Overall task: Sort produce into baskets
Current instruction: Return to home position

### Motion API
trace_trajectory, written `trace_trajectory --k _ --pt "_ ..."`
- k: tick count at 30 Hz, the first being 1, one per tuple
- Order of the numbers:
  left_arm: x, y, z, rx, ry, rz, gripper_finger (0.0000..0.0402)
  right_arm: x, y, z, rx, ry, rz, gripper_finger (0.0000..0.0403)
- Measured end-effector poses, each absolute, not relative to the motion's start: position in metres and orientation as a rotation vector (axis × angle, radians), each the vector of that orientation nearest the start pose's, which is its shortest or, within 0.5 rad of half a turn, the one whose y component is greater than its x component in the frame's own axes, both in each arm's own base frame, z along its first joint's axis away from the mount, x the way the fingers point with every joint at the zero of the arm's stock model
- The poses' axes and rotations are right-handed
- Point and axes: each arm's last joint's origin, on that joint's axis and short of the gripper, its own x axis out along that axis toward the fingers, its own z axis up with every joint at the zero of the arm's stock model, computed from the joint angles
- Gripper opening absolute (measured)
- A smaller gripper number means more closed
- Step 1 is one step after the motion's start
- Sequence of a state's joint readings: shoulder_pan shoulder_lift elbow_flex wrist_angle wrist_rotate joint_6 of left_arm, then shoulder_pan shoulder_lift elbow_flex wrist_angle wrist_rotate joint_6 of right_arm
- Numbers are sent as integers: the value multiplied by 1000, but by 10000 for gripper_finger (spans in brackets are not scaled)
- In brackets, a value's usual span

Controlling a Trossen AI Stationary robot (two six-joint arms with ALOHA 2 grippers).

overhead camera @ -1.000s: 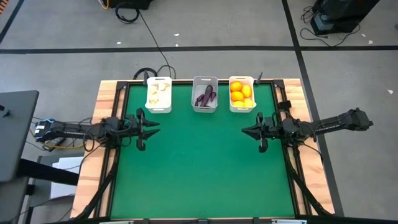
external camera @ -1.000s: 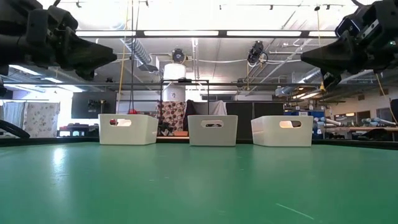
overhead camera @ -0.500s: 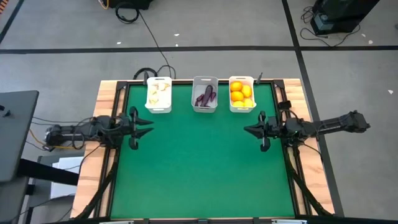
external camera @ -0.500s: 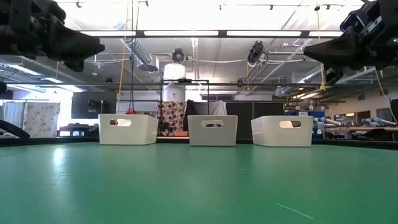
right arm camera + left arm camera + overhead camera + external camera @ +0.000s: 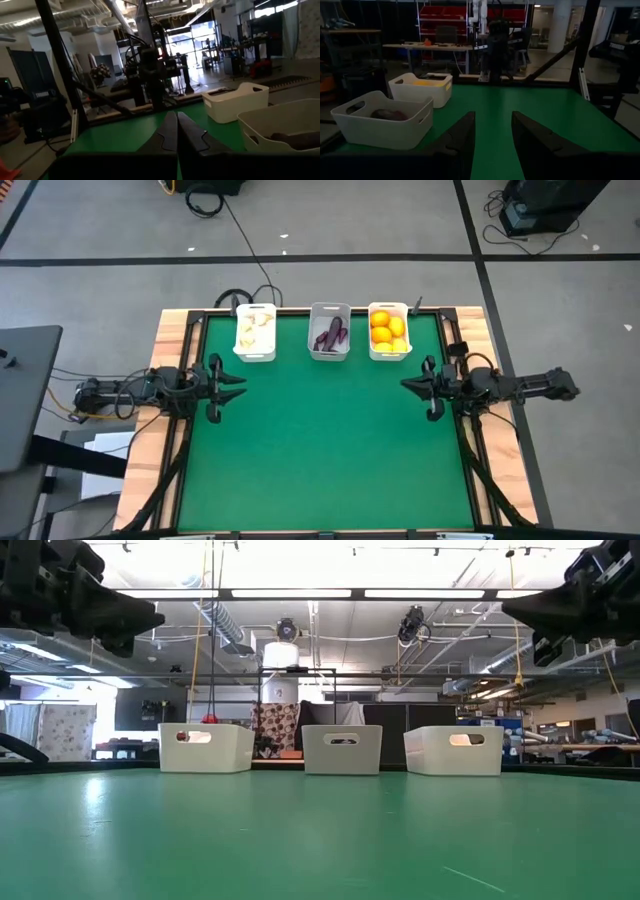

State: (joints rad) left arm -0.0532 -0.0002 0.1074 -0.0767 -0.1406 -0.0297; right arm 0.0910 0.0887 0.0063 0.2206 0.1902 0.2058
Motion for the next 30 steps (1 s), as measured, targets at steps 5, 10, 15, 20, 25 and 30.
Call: trace_trajectory --k 5,10,15,20,25,30 --pt "90 -1 191 -48 -24 89 131 96 3 177 224 -137 -109 5" --pt "90 -1 191 -55 -20 89 131 96 2 176 221 -119 -136 12" --pt "90 -1 193 -58 -55 94 131 96 2 176 221 -113 -137 12" --pt "96 -1 174 -60 -66 103 131 96 2 173 213 -78 -140 22" --pt "98 0 169 -58 -30 123 131 97 2 170 210 -44 -140 32" --pt "98 0 169 -32 -28 130 131 98 2 170 220 -41 -140 32"
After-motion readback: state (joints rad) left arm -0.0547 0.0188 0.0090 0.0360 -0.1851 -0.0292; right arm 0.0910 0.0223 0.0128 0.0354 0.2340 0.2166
